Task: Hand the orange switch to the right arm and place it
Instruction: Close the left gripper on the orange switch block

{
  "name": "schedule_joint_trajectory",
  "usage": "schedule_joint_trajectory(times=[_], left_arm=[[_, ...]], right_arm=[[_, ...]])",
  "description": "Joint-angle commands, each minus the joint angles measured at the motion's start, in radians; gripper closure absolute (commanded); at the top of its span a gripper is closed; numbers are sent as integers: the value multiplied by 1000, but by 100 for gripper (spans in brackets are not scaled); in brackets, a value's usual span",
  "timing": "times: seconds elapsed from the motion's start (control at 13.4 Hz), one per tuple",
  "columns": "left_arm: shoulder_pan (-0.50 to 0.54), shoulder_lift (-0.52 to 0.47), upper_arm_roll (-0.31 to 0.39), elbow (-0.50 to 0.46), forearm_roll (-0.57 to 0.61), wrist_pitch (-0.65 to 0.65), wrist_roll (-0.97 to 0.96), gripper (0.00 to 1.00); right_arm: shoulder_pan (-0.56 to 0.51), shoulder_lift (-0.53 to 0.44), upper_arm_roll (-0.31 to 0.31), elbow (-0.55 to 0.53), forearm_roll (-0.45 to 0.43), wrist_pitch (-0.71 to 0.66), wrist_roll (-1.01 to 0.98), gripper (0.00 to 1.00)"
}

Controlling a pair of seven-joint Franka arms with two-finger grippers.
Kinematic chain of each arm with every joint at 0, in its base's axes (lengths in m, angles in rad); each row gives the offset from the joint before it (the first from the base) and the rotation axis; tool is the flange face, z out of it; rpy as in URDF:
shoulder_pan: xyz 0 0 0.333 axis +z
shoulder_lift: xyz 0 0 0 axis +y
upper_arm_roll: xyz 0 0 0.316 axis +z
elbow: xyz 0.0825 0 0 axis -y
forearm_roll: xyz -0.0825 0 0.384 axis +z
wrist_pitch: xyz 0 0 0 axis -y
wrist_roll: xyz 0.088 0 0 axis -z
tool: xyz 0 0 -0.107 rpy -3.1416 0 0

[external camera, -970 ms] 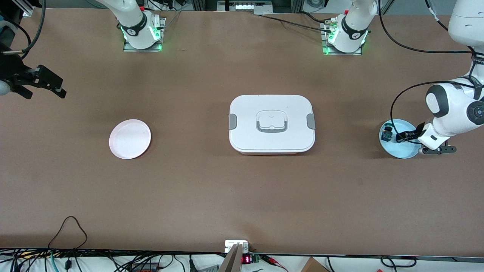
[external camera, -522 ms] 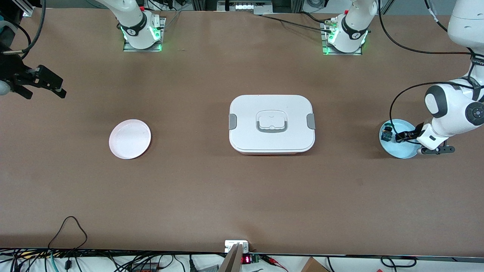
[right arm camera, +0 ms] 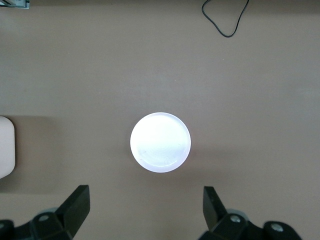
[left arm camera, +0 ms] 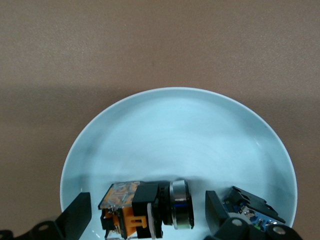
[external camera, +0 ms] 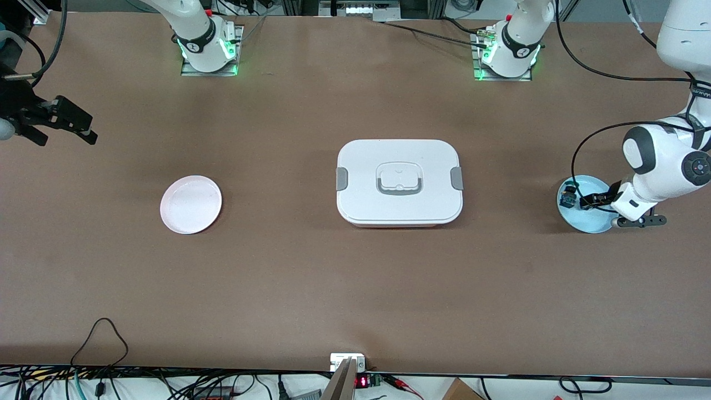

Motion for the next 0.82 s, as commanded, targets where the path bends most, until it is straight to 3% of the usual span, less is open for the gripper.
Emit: schedule_joint_trajectory(times=[0.0, 0.15, 0.22, 0.52, 0.67, 0.75], left_arm=[[14, 16, -10, 17, 2, 6, 23, 0], [14, 16, -10, 17, 2, 8, 25, 0], [14, 16, -10, 17, 3, 8, 26, 8], [13, 14, -10, 19, 6, 5, 82, 69], [14, 14, -11, 26, 8, 0, 130, 86], [14, 14, -11, 38, 8, -6, 149, 86]], right_arm=[[-2, -4, 2, 1, 6, 4, 1, 0], [-2, -6, 2, 0, 5, 4, 1, 0], [-2, -4, 2, 0, 6, 5, 1, 0], [-2, -6, 2, 1, 5, 4, 1, 0], [-2, -6, 2, 1, 6, 4, 1, 0], [-2, -4, 2, 1, 5, 4, 1, 0]])
